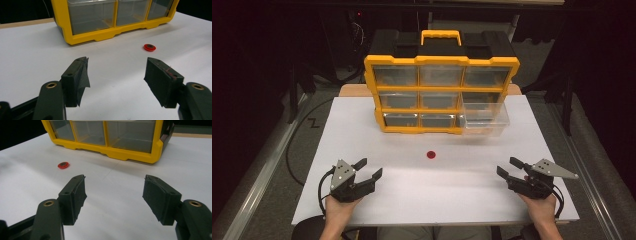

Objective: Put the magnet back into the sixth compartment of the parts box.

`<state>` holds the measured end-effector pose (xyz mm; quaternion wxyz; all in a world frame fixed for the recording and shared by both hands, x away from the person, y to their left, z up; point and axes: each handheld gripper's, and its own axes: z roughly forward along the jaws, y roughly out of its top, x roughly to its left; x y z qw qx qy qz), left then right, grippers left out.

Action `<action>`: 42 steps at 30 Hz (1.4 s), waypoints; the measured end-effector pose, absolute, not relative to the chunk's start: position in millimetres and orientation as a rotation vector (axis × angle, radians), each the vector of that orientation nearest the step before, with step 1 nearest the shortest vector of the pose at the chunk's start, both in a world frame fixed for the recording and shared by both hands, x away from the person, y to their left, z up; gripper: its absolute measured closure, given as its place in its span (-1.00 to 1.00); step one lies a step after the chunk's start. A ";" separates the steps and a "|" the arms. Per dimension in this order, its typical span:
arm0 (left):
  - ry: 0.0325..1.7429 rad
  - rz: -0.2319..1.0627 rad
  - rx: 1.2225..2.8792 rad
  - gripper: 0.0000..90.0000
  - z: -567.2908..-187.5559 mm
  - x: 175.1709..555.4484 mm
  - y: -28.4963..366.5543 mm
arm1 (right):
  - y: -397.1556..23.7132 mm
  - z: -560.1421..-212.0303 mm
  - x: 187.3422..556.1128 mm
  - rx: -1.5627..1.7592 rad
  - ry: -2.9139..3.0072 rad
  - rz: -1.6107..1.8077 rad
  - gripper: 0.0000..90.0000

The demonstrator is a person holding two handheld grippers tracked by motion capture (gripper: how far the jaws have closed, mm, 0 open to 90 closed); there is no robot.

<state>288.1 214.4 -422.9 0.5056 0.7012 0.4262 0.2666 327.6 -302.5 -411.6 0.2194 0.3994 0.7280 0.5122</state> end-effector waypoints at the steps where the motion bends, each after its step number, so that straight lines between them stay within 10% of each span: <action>1: 1.028 0.643 1.692 -0.22 -422.9 288.1 214.4 | -302.5 -411.6 327.6 1.105 2.014 1.417 -0.19; 42: 1.014 0.652 1.689 -0.24 -423.1 287.5 213.8 | -288.4 -404.4 326.5 1.047 1.998 1.497 -0.24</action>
